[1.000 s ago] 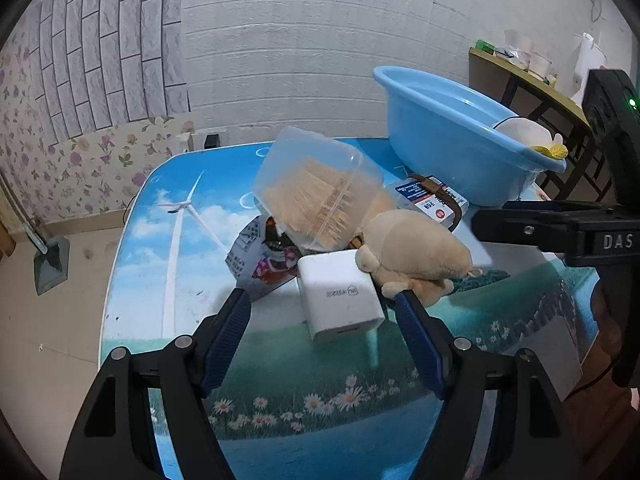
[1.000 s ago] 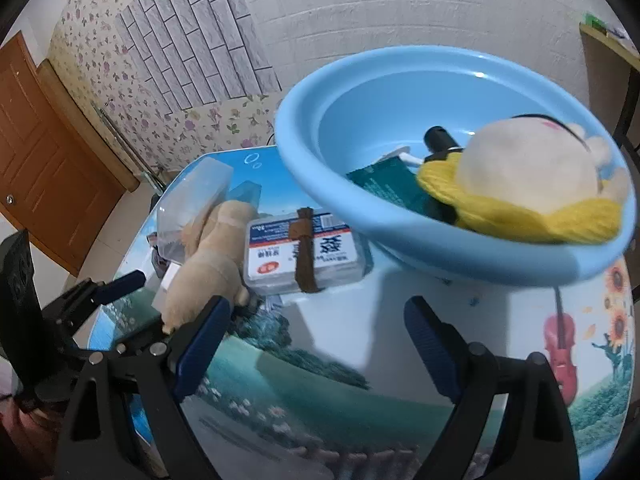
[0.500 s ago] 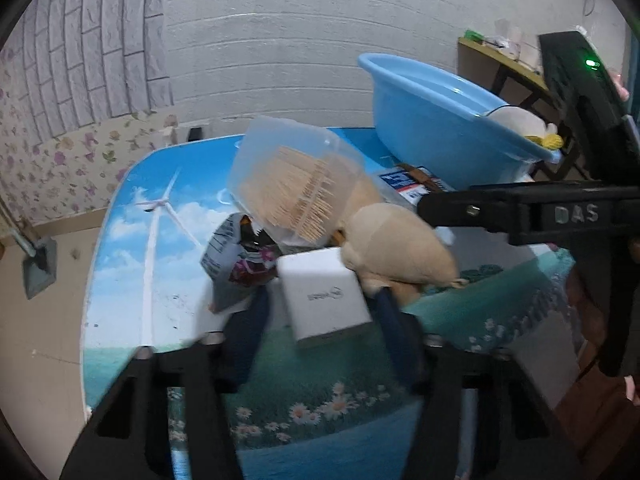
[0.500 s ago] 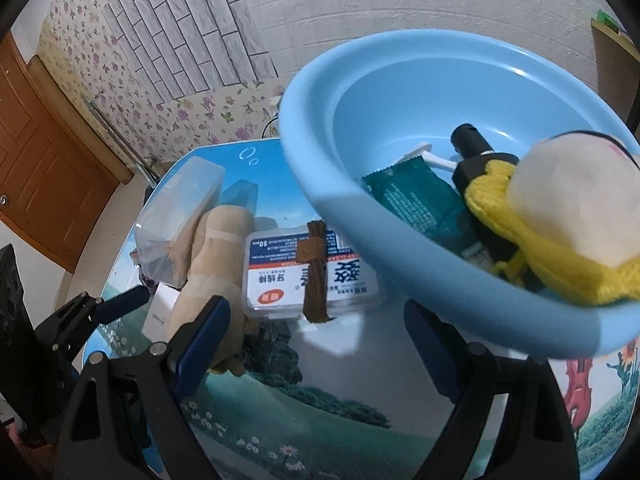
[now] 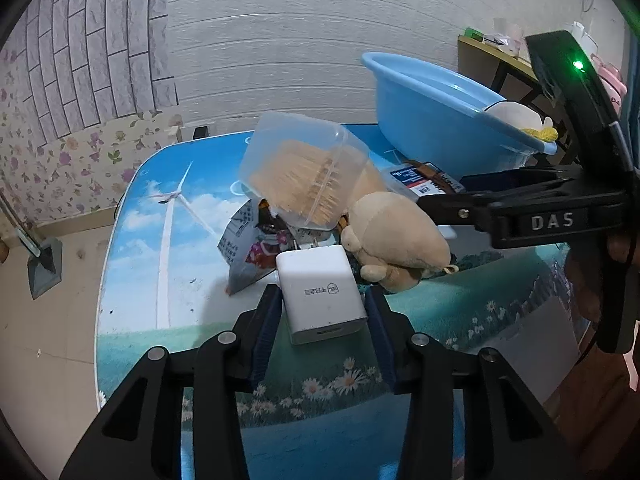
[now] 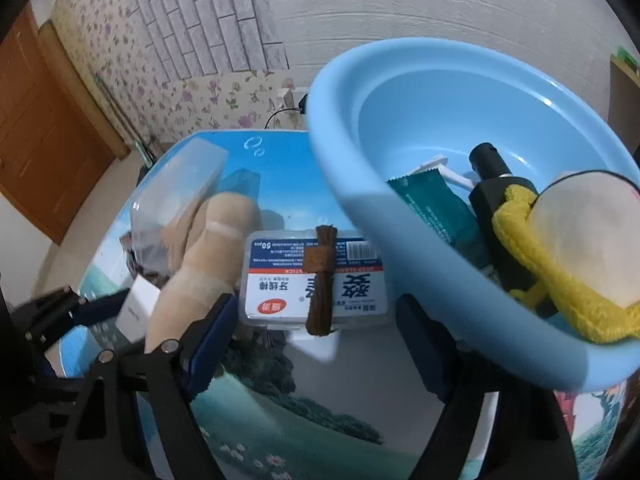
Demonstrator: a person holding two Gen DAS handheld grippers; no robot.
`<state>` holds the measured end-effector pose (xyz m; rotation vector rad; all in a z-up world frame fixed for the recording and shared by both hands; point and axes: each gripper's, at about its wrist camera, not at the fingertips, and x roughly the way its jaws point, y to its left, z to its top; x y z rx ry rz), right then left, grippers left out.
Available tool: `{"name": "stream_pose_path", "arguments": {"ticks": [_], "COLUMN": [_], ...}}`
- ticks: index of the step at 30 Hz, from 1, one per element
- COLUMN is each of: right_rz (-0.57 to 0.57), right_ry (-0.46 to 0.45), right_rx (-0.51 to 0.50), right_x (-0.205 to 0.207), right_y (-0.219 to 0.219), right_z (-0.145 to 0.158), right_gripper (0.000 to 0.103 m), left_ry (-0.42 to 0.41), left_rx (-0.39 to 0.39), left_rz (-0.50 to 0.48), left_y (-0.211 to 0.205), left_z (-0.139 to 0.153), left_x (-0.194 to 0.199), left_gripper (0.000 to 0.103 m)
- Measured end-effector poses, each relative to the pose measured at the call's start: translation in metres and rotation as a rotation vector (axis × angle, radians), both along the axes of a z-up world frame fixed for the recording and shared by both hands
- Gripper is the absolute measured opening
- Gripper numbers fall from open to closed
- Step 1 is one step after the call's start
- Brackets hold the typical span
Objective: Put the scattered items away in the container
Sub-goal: 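Grasp the white charger with the left tool while the right tool grasps the floss box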
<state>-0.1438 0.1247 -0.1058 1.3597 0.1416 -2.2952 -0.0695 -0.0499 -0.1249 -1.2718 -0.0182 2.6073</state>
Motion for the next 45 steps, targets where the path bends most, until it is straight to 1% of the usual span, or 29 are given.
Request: {"name": "stream_pose_path", "arguments": {"ticks": [4,7,11,16,20,23,26,29,30,34,37,40,43,45], "right_rz": [0.014,0.027,0.031,-0.022,-0.08,-0.12,-0.15,-0.17,-0.171,-0.164,-0.165,-0.165,-0.162,-0.165], "right_ry": [0.015,0.038,0.073,0.079,0.101,0.107,0.116,0.127,0.125,0.118,0.121,0.117,0.116,0.122], "right_rx": [-0.013,0.003,0.021,0.022,0.054,0.045,0.064,0.098,0.095,0.074,0.056,0.057,0.059,0.069], "right_x": [0.01,0.023,0.045,0.063,0.068,0.071,0.074,0.076,0.076,0.077,0.077,0.075,0.074,0.073], "right_y": [0.014,0.023,0.048,0.088,0.111,0.127,0.138,0.146,0.148,0.152,0.151,0.149,0.146,0.145], "right_z": [0.006,0.011,0.015,0.016,0.016,0.016,0.015,0.014,0.013,0.01,0.008,0.004,0.001,0.0], "right_gripper": [0.081,0.081,0.08,0.08,0.081,0.081,0.081,0.081,0.081,0.081,0.081,0.082,0.082,0.083], "left_ry": [0.003,-0.002,-0.015,-0.023,-0.032,-0.044,-0.057,-0.075,-0.076,-0.081,-0.084,-0.101,-0.09,-0.08], "left_rx": [-0.005,-0.009,-0.004,-0.016,-0.007,-0.017,-0.024,-0.039,-0.04,-0.033,-0.043,-0.017,0.006,-0.003], "left_rz": [0.007,0.013,0.016,0.017,0.026,0.036,0.042,0.059,0.064,0.084,0.085,0.11,0.139,0.138], "left_y": [0.0,0.0,0.002,0.002,-0.002,-0.004,-0.005,-0.005,-0.006,-0.005,-0.003,-0.006,-0.009,-0.008], "left_z": [0.002,0.003,0.003,0.003,0.003,0.003,0.003,0.0,0.0,-0.001,-0.003,-0.006,-0.006,-0.006], "left_x": [0.006,0.01,0.016,0.024,0.029,0.03,0.029,0.026,0.025,0.022,0.021,0.019,0.019,0.019], "left_gripper": [0.041,0.041,0.041,0.041,0.041,0.041,0.042,0.049,0.052,0.059,0.06,0.06,0.06,0.06]}}
